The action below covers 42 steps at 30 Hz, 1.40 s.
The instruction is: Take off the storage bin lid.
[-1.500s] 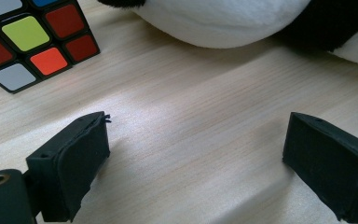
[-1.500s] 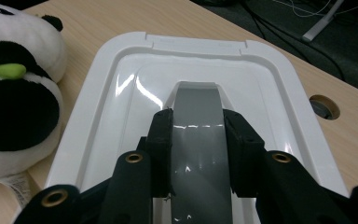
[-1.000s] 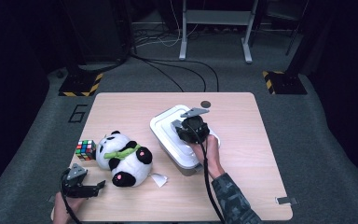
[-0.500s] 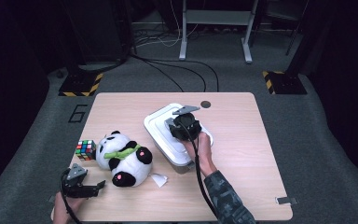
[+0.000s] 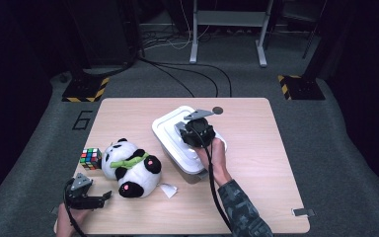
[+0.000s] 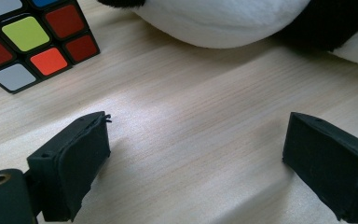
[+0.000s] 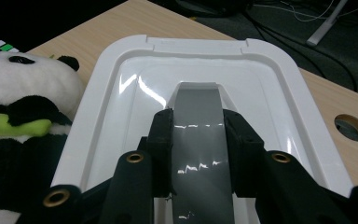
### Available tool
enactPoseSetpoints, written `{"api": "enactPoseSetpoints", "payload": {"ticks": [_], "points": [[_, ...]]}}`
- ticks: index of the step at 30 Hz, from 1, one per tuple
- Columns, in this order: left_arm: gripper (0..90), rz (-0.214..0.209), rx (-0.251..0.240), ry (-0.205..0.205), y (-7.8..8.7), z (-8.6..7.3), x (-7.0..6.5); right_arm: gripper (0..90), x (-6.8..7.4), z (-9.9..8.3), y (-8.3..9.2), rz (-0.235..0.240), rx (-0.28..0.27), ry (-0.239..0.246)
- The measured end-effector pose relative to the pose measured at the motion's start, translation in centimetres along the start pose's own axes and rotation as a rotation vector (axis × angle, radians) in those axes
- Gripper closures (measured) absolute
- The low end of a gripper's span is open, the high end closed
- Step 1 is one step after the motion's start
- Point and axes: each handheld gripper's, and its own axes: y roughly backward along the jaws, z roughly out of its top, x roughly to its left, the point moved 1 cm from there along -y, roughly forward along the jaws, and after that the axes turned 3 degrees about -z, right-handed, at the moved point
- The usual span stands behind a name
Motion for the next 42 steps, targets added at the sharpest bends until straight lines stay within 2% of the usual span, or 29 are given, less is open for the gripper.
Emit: {"api": "enactPoseSetpoints", "payload": {"ticks": [8,14,15,19,20,21,22,25,27,28,31,33,34,37,41,42], "points": [[7.0,0.0,0.0,0.0,0.0,0.0,0.0,66.5,-0.6,0.6,1.3,-0.012,-0.011,0.0],[6.9,0.0,0.0,-0.001,0.0,0.0,0.0,66.5,-1.7,0.7,2.6,-0.021,-0.034,-0.004],[6.9,-0.001,0.0,-0.001,0.0,0.0,0.0,66.5,-1.7,0.7,2.8,-0.026,-0.038,-0.022],[6.9,0.002,0.0,-0.002,0.0,0.0,0.0,66.5,-2.6,0.5,3.6,-0.034,-0.044,-0.009],[6.9,0.002,-0.001,-0.002,0.0,0.0,0.0,66.5,-2.8,0.4,4.0,-0.041,-0.049,-0.028],[7.0,0.002,-0.001,-0.002,0.0,0.0,0.0,66.5,-2.8,0.4,4.0,-0.041,-0.049,-0.028],[7.1,0.002,-0.003,-0.002,0.0,0.0,0.0,66.5,-3.4,0.3,4.6,-0.049,-0.058,-0.029],[7.0,0.002,-0.002,-0.002,0.0,0.0,0.0,66.5,-4.0,0.2,5.0,-0.063,-0.059,-0.036],[7.1,-0.008,0.009,-0.008,0.1,0.0,0.0,66.4,-4.8,0.2,5.7,-0.09,-0.062,-0.03],[7.1,-0.002,-0.002,-0.005,0.0,0.0,-0.1,66.4,-4.8,0.2,5.7,-0.09,-0.062,-0.03],[7.3,0.001,-0.006,-0.004,0.0,0.0,-0.1,66.4,-5.8,0.0,6.5,-0.103,-0.073,-0.057],[7.3,0.003,-0.007,-0.003,-0.1,0.0,-0.1,66.5,-6.7,-0.2,7.4,-0.124,-0.076,-0.056],[7.3,0.003,-0.007,-0.003,-0.1,0.0,-0.1,66.5,-6.7,-0.2,7.4,-0.124,-0.076,-0.056],[7.2,0.0,-0.005,0.001,-0.1,0.0,-0.1,66.4,-8.1,-0.8,8.3,-0.149,-0.079,-0.09],[7.2,-0.004,0.008,-0.001,0.0,0.1,-0.1,66.4,-9.3,-1.4,9.0,-0.177,-0.078,-0.104],[7.2,0.002,-0.008,0.002,-0.1,0.0,-0.1,66.4,-9.3,-1.4,9.0,-0.177,-0.078,-0.104]]}}
